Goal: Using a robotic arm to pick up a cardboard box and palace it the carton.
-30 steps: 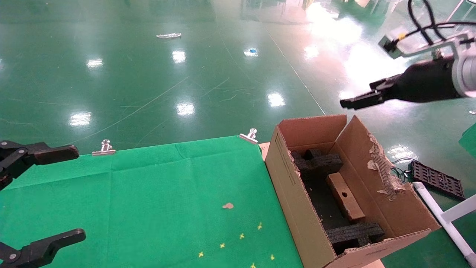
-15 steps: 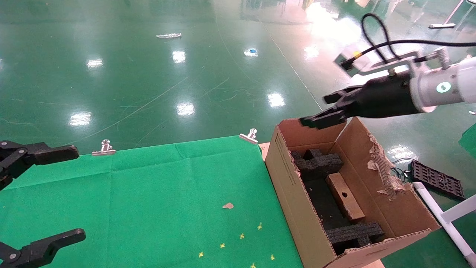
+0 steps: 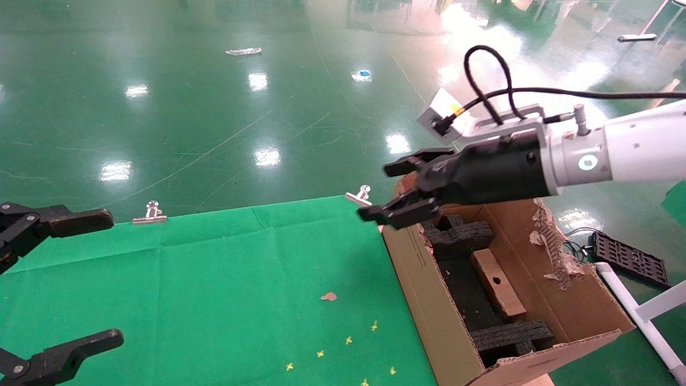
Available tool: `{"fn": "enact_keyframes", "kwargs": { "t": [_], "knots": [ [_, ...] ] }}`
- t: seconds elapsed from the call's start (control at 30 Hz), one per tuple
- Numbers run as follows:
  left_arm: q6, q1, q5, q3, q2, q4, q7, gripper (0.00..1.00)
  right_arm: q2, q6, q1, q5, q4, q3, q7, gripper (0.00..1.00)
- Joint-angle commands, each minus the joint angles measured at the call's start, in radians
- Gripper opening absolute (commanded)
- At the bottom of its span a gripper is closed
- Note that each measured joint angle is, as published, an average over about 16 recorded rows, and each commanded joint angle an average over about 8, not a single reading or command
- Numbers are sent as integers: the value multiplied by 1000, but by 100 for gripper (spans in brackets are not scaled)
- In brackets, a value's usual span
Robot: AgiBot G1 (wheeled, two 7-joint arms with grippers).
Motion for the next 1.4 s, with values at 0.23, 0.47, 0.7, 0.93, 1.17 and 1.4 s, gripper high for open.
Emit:
{"fn": "enact_keyframes", "kwargs": {
  "t": [0.23,0.47,0.7,0.93,1.17,1.4],
  "knots": [
    [0,0,0,0,0,0,0,100,-25,-58,-159,86,39,178,-103,100],
    [0,0,-1,1,0,0,0,100,-47,-109,-297,162,74,334,-194,100],
    [0,0,-1,1,0,0,1,100,-69,-161,-440,239,109,495,-287,100],
    [-1,0,-1,2,-1,0,1,100,-92,-214,-583,317,145,656,-381,100],
    [-1,0,-1,2,-1,0,1,100,-108,-250,-685,371,169,770,-441,100],
    [-1,0,-2,2,-1,0,1,100,-110,-254,-695,379,172,782,-444,100]
  ]
}}
